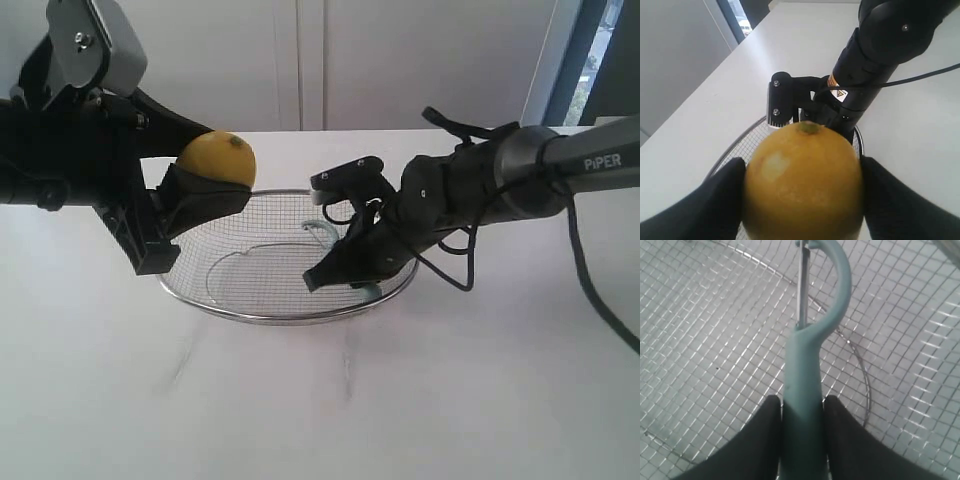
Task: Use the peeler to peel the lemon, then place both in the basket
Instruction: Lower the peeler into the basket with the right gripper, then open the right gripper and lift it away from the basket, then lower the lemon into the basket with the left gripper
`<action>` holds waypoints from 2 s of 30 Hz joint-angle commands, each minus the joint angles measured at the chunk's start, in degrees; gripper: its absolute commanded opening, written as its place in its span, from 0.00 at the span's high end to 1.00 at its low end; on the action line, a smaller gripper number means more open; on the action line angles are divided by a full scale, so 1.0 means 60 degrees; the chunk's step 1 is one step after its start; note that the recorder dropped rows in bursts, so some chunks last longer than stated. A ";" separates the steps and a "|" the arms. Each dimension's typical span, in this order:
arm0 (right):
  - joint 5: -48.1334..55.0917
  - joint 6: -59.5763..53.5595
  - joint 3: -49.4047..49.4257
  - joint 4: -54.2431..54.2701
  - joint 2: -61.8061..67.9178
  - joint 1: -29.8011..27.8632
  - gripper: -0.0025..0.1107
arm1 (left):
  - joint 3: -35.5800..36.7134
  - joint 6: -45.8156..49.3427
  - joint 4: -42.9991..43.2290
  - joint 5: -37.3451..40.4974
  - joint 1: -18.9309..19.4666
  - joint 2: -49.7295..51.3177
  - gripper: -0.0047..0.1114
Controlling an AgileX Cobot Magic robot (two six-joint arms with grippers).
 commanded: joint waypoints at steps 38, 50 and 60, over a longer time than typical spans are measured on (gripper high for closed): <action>0.5143 0.0683 -0.0029 -0.1030 -0.8584 -0.0008 0.98 | -0.0020 -0.0069 -0.0595 -0.2162 -0.0042 0.0530 0.96; 0.5018 0.1195 0.1823 -0.2010 -1.0811 -0.0008 0.98 | -0.0928 -0.0001 -0.0456 -0.3504 -0.0042 0.4001 0.96; 0.3657 0.1268 0.2763 -0.2031 -1.0724 -0.0008 0.98 | -0.1223 -0.0001 0.0197 -0.3752 -0.0042 0.5386 0.96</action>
